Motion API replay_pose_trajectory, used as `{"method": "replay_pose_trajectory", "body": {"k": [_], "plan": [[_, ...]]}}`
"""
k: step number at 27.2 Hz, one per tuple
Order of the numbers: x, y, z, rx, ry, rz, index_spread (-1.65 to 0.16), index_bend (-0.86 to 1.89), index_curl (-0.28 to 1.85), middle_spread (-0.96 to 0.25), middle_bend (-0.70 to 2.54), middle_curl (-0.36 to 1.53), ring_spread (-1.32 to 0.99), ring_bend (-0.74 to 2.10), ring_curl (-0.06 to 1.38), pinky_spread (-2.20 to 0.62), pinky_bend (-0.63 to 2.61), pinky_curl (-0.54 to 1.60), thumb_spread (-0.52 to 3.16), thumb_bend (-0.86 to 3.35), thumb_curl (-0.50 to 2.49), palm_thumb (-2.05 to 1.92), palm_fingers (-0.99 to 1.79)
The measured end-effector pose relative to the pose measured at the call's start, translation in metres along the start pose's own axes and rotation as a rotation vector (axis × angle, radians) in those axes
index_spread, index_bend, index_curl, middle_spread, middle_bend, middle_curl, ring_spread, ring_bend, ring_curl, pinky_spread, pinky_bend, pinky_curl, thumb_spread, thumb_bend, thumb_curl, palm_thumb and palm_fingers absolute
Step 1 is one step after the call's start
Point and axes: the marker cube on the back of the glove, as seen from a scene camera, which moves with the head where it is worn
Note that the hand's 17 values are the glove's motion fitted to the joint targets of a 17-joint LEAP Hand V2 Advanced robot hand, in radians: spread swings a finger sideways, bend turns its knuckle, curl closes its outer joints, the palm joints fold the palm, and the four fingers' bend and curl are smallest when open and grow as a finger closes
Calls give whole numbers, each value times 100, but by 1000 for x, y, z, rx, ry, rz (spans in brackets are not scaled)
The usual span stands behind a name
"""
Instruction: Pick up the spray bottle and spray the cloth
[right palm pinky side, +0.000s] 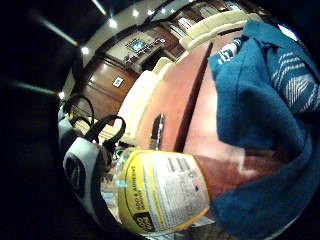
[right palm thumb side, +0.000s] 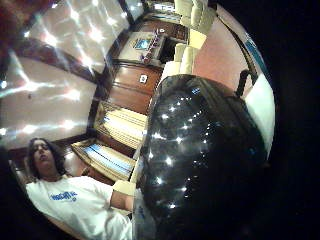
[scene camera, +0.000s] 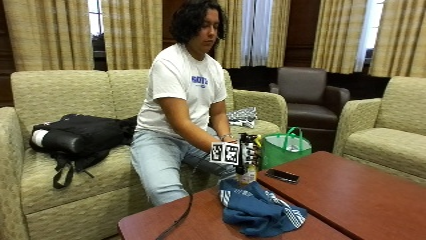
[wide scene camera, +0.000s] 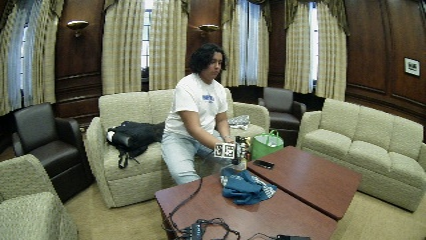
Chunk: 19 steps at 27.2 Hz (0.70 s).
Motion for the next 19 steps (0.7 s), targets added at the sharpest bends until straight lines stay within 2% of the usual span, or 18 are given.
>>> {"method": "replay_pose_trajectory", "body": {"k": [11,19], "plan": [[-1,1,1,-175,-51,69,-24,44,64,-21,63,57,-22,70,49,-31,46,40,34,-3,88,88,134],[5,4,-2,-313,-18,128,-26,28,60,-20,57,54,-19,69,48,-28,49,41,43,-4,86,86,124]]}}
